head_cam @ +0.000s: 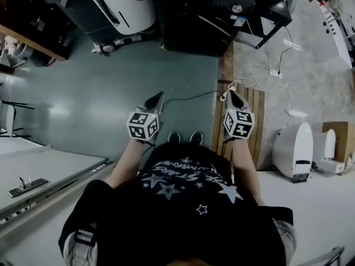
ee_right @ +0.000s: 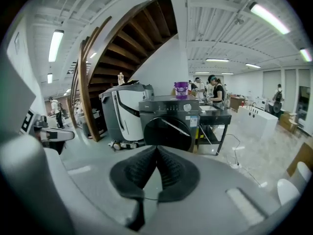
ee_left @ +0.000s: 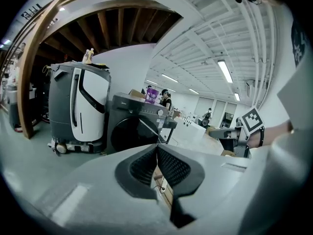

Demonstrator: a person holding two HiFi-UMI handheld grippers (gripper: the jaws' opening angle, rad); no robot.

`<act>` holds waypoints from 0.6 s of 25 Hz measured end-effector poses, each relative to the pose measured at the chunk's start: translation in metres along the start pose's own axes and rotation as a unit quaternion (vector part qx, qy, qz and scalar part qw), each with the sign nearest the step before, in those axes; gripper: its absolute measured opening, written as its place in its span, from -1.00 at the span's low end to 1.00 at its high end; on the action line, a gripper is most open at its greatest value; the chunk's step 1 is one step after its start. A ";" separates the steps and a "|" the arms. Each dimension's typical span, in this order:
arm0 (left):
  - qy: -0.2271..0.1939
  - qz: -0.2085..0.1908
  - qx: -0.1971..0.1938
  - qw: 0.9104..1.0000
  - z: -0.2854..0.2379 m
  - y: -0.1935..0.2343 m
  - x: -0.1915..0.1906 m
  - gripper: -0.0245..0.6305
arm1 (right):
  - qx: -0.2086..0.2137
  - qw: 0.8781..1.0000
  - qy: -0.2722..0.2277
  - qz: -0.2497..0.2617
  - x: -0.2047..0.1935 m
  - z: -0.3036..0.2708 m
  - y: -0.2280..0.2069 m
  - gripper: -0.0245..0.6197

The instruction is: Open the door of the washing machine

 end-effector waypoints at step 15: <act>0.011 0.010 0.037 0.999 0.004 0.067 0.001 -0.89 | 0.039 0.999 0.016 0.003 0.015 -0.075 0.040 -0.35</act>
Point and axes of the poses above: the fingertips, and each gripper's own axes: z backward along the fingers, y to its left, x out of its top, the point moved 10 cm from there along z, backward along the fingers, and after that the axes turned 2 degrees about z, right-handed, at the moved point
